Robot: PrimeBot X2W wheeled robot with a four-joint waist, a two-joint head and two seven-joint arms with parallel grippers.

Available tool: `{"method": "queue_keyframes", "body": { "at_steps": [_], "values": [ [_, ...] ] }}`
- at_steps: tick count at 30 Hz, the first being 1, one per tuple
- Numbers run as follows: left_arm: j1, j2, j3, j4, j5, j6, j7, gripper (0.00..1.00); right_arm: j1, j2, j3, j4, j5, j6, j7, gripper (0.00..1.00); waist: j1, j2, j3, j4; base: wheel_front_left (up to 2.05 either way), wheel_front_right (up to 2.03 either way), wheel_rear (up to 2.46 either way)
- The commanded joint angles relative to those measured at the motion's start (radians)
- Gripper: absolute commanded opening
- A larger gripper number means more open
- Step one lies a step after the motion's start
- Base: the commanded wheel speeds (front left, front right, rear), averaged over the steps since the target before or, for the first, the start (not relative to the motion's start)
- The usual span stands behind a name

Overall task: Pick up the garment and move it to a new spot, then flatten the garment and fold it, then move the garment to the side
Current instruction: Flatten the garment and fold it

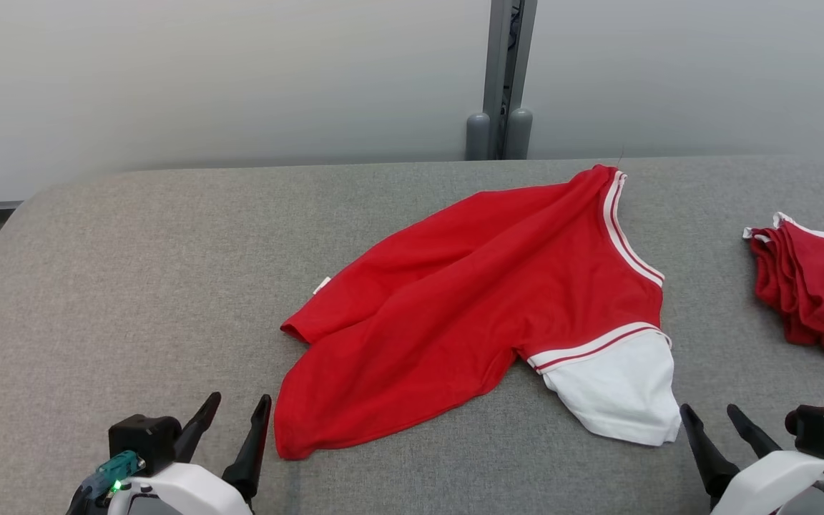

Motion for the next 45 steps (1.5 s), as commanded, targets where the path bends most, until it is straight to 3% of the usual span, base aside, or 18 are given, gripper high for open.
{"method": "queue_keyframes", "body": {
  "at_steps": [1, 12, 28, 29, 30, 31, 32, 33, 34, 35, 45],
  "values": [
    [0.006, 0.013, -0.003, -0.008, -0.01, -0.002, 0.022, 1.0, -0.009, -0.007, 0.006, 0.013, 0.012, 0.0, 0.016, 1.0, 0.0, -0.0001, 0.009, 0.001, 0.0, 0.0, 0.0],
    [0.012, 0.073, -0.111, 0.008, -0.08, -0.01, 0.213, 1.0, -0.101, -0.004, 0.077, 0.139, 0.09, 0.0, 0.054, 1.0, 0.0, -0.0001, 0.074, 0.009, 0.0, 0.0, 0.0],
    [-0.115, 0.095, -0.224, 0.142, -0.133, -0.009, 0.155, 1.0, -0.178, -0.02, 0.172, 0.244, 0.15, 0.0, 0.019, 1.0, 0.0, -0.0001, 0.105, 0.02, 0.0, 0.0, 0.0],
    [-0.122, 0.098, -0.23, 0.155, -0.135, -0.009, 0.15, 1.0, -0.181, -0.02, 0.177, 0.25, 0.153, 0.0, 0.014, 0.95, 0.0, -0.0001, 0.104, 0.02, 0.0, 0.0, 0.0],
    [-0.129, 0.096, -0.238, 0.166, -0.146, -0.01, 0.144, 1.0, -0.183, -0.02, 0.183, 0.253, 0.158, 0.0, 0.011, 0.73, 0.0, -0.0001, 0.104, 0.02, 0.0, 0.0, 0.0],
    [-0.136, 0.094, -0.246, 0.176, -0.156, -0.01, 0.137, 0.93, -0.185, -0.02, 0.19, 0.256, 0.162, 0.0, 0.006, 0.48, 0.0, -0.0001, 0.103, 0.021, 0.0, 0.0, 0.0],
    [-0.142, 0.097, -0.252, 0.187, -0.162, -0.01, 0.134, 0.73, -0.187, -0.021, 0.197, 0.258, 0.166, 0.0, 0.0, 0.39, 0.0, -0.0001, 0.103, 0.021, 0.0, 0.0, 0.0],
    [-0.148, 0.101, -0.261, 0.199, -0.167, -0.01, 0.129, 0.46, -0.19, -0.024, 0.202, 0.26, 0.17, 0.0, -0.004, 0.31, 0.0, -0.0001, 0.102, 0.022, 0.0, 0.0, 0.0],
    [-0.155, 0.105, -0.268, 0.208, -0.174, -0.01, 0.12, 0.04, -0.194, -0.027, 0.207, 0.261, 0.173, 0.0, -0.012, 0.0, 0.0, -0.0001, 0.101, 0.022, 0.0, 0.0, 0.0],
    [-0.159, 0.106, -0.272, 0.217, -0.179, -0.01, 0.112, 0.0, -0.197, -0.029, 0.211, 0.262, 0.175, 0.0, -0.02, 0.0, 0.0, -0.0001, 0.099, 0.022, 0.0, 0.0, 0.0],
    [-0.159, 0.137, -0.282, 0.204, -0.209, -0.009, 0.051, 0.0, -0.18, -0.072, 0.219, 0.197, 0.229, 0.0, -0.118, 0.0, 0.0, -0.0001, 0.055, 0.023, 0.0, 0.0, 0.0]
  ]
}}
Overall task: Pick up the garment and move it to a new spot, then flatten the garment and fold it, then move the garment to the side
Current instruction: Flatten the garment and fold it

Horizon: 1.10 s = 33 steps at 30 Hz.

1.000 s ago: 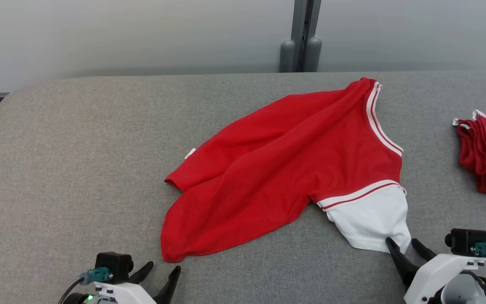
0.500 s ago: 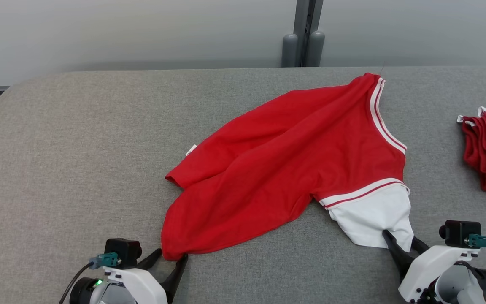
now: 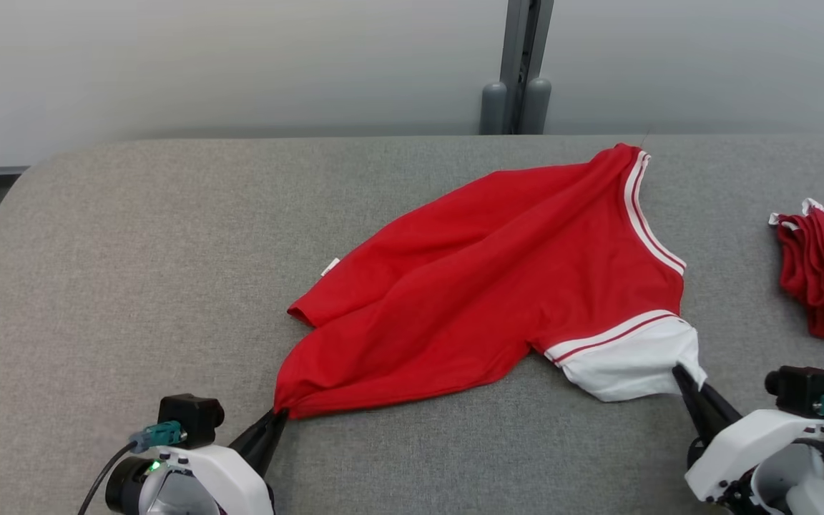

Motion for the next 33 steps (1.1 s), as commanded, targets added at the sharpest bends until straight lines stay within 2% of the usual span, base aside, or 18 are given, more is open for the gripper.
{"method": "queue_keyframes", "body": {
  "at_steps": [1, 9, 15, 22, 23, 33],
  "values": [
    [0.005, 0.01, 0.006, -0.023, -0.004, 0.001, -0.006, 0.0, 0.019, -0.02, -0.011, -0.025, 0.022, 0.0, -0.012, 0.0, 0.0, 0.0, -0.016, -0.001, 0.0, 0.0, 0.0],
    [0.047, 0.043, 0.016, -0.159, -0.024, 0.018, 0.037, 0.0, 0.073, -0.052, -0.04, -0.178, 0.07, 0.0, -0.001, 0.0, 0.0, 0.0, -0.049, -0.016, 0.0, 0.0, 0.0],
    [-0.041, 0.093, 0.021, -0.197, 0.001, 0.018, 0.076, 0.0, -0.007, -0.056, -0.045, -0.251, 0.067, 0.0, 0.006, 0.0, 0.0, 0.0, -0.026, -0.034, 0.0, 0.0, 0.0],
    [-0.307, 0.145, 0.023, -0.147, -0.002, 0.003, 0.09, 0.0, -0.24, -0.074, -0.03, -0.246, 0.075, 0.0, -0.001, 0.0, 0.0, 0.0, 0.086, -0.045, 0.0, 0.0, 0.0],
    [-0.307, 0.145, 0.023, -0.147, -0.002, 0.003, 0.09, 0.0, -0.24, -0.074, -0.03, -0.246, 0.075, 0.0, -0.001, 0.0, 0.0, 0.0, 0.086, -0.045, 0.0, 0.0, 0.0],
    [-0.829, 0.212, -0.091, 0.063, -0.012, -0.001, 0.075, 0.0, -0.738, -0.087, 0.035, -0.098, 0.118, 0.0, -0.005, 0.0, 0.0, 0.0, 0.306, -0.059, 0.0, 0.0, 0.0]
  ]
}}
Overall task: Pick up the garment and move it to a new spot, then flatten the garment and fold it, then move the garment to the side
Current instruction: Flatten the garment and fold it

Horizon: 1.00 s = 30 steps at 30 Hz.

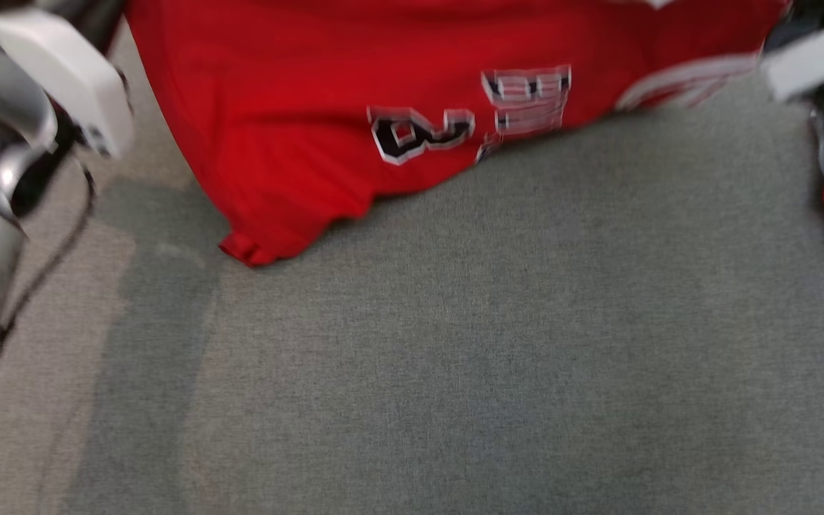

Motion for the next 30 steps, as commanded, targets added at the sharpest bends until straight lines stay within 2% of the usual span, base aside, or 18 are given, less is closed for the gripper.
{"method": "queue_keyframes", "body": {
  "at_steps": [1, 7, 8, 16, 22, 26, 30],
  "values": [
    [-0.062, 0.01, -0.01, 0.025, -0.004, -0.001, -0.015, 0.0, -0.061, -0.003, 0.004, 0.02, 0.007, 0.0, -0.016, 0.0, 0.0, 0.0, 0.086, -0.012, 0.0, 0.0, 0.0],
    [-0.345, 0.035, -0.073, 0.167, 0.0, -0.001, -0.094, 0.0, -0.368, -0.006, 0.035, 0.144, 0.002, 0.0, -0.091, 0.0, 0.0, 0.0, 0.189, -0.025, 0.0, 0.0, 0.0],
    [-0.431, 0.037, -0.092, 0.213, 0.004, -0.001, -0.125, 0.0, -0.461, -0.004, 0.043, 0.187, 0.007, 0.0, -0.119, 0.0, 0.0, 0.0, 0.214, -0.028, 0.0, 0.0, 0.0],
    [-0.689, 0.007, -0.119, 0.386, 0.003, -0.001, -0.248, 0.0, -0.732, 0.005, 0.047, 0.29, 0.006, 0.0, -0.199, 0.0, 0.0, 0.0, 0.242, -0.037, 0.0, 0.0, 0.0],
    [-0.728, -0.011, -0.164, 0.481, -0.04, -0.001, -0.289, 0.0, -0.749, 0.016, 0.063, 0.265, -0.003, 0.0, -0.204, 0.0, 0.0, 0.0, 0.208, -0.042, 0.0, 0.0, 0.0],
    [-0.65, -0.016, -0.213, 0.522, -0.104, -0.001, -0.268, 0.0, -0.673, 0.012, 0.132, 0.255, 0.017, 0.0, -0.202, 0.0, 0.0, 0.0, 0.164, -0.043, 0.0, 0.0, 0.0],
    [-0.524, 0.002, -0.283, 0.492, -0.2, -0.001, -0.219, 0.0, -0.553, -0.013, 0.23, 0.231, 0.074, 0.0, -0.201, 0.0, 0.0, 0.0, 0.095, -0.044, 0.0, 0.0, 0.0]
  ]
}}
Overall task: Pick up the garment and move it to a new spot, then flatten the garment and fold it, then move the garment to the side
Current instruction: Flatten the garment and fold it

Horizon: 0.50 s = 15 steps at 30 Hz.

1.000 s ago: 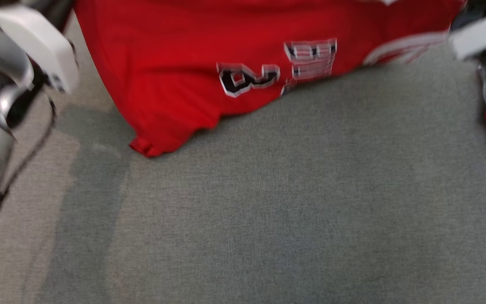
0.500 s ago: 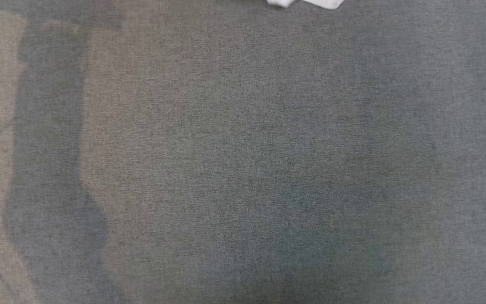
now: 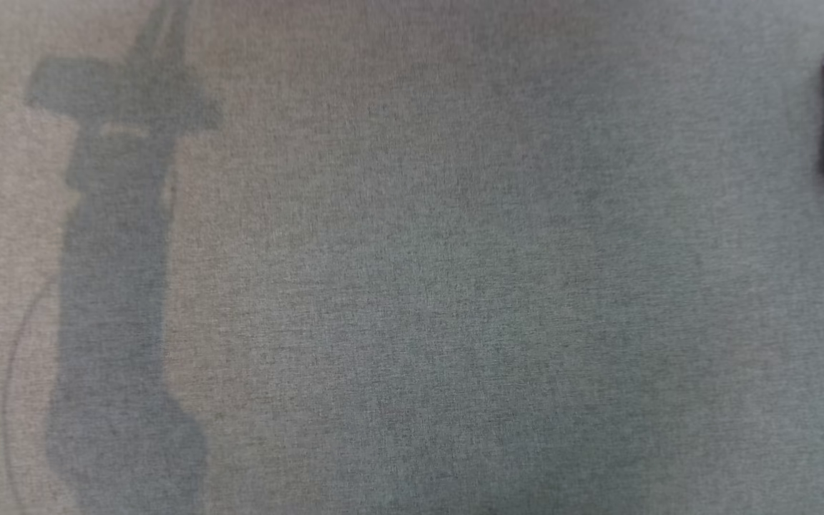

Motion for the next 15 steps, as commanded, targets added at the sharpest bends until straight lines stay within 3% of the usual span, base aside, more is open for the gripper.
{"method": "queue_keyframes", "body": {
  "at_steps": [1, 7, 15],
  "values": [
    [0.059, 0.025, -0.024, -0.02, -0.041, 0.0, 0.015, 0.0, 0.062, -0.024, 0.04, -0.016, 0.025, 0.0, -0.002, 0.0, 0.0, 0.0, -0.063, -0.001, 0.0, 0.0, 0.0],
    [0.257, 0.089, -0.105, -0.117, -0.19, 0.0, 0.078, 0.0, 0.271, -0.087, 0.152, -0.084, 0.123, 0.0, 0.031, 0.0, 0.0, 0.0, -0.179, -0.002, 0.0, 0.0, 0.0],
    [0.532, 0.197, -0.232, -0.34, -0.397, 0.0, 0.251, 0.0, 0.588, -0.22, 0.263, -0.202, 0.271, 0.0, 0.22, 0.0, 0.0, 0.0, -0.331, 0.009, 0.0, 0.0, 0.0]
  ]
}}
